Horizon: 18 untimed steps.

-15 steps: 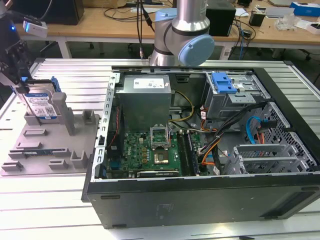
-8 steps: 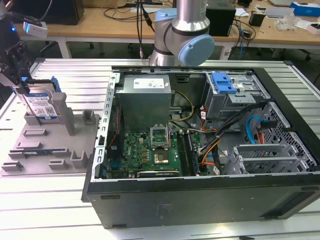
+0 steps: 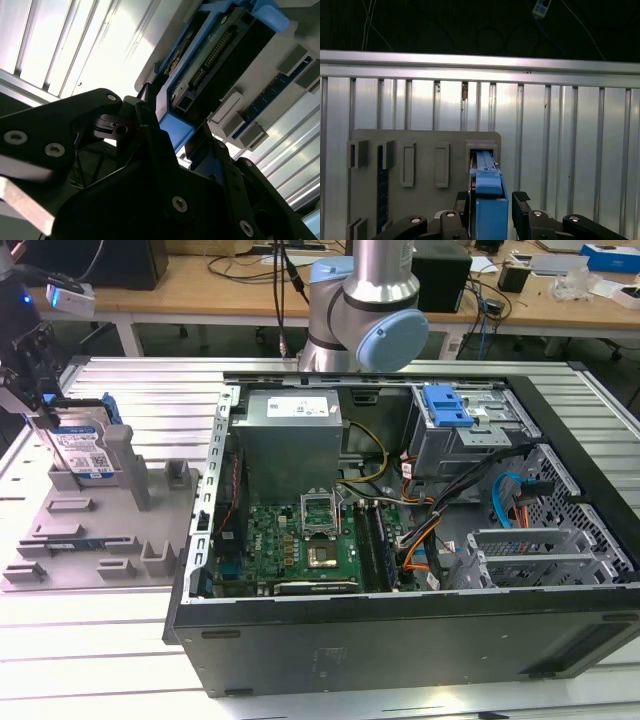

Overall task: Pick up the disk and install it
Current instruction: 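Pick up the disk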

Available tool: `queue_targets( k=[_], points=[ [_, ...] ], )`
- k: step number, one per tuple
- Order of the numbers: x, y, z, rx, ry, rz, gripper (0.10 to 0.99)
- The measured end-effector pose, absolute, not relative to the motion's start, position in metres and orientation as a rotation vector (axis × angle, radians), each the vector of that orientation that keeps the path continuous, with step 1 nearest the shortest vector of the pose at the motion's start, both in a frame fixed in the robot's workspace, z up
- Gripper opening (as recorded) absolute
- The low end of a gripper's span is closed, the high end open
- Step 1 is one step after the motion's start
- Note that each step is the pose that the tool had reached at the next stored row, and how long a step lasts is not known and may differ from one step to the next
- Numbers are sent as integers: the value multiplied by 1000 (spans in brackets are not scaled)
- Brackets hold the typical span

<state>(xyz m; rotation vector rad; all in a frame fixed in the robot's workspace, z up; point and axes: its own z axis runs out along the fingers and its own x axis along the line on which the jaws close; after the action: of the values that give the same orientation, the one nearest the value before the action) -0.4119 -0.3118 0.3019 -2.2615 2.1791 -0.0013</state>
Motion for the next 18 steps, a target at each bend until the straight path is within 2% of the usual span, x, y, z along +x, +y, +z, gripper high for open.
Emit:
queue_targets(
  k=[8,9,11,18],
  points=[
    [-412,-312,302,-2262,2179,-1,482],
    [-412,-312,302,-2262,2179,-1,467],
    [-412,-312,301,-2262,2179,-1,369],
    [-412,-312,301,-2260,2181,-1,369]
  ],
)
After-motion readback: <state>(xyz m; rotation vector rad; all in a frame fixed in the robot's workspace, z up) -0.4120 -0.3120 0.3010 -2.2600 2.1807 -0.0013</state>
